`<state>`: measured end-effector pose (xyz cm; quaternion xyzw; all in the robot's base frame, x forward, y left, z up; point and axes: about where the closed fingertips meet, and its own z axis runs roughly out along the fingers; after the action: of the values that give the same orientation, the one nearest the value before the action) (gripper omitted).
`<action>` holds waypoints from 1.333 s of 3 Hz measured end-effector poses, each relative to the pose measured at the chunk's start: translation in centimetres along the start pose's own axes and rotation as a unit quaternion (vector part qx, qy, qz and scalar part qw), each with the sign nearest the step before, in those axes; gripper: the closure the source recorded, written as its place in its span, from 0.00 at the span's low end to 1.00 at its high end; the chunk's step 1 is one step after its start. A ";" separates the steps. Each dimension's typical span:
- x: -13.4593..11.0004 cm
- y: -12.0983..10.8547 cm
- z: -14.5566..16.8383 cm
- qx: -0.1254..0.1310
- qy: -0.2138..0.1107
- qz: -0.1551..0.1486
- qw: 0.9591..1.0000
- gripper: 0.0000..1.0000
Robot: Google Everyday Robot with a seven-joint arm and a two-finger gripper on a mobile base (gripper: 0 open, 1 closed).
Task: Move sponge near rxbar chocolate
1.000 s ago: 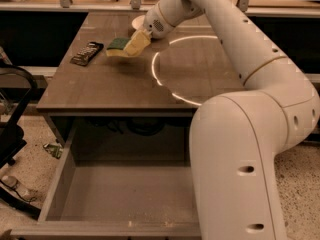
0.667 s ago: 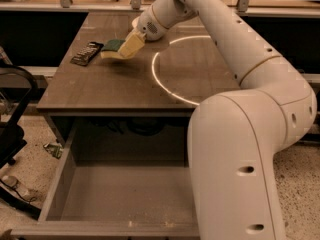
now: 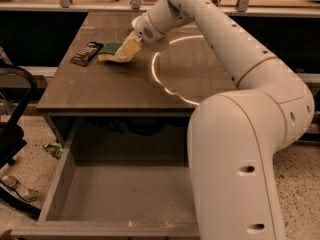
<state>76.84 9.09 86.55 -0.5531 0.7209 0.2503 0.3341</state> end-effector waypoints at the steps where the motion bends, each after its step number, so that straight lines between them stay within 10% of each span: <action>1: 0.0 0.1 0.4 -0.003 0.001 0.000 1.000 0.61; 4: 0.2 0.4 1.6 -0.012 0.003 0.001 1.000 0.00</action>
Offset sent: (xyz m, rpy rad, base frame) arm -0.0002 0.0029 -0.0027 -0.0005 0.0040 0.0040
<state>76.72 10.29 85.38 -0.5574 0.7195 0.2570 0.3251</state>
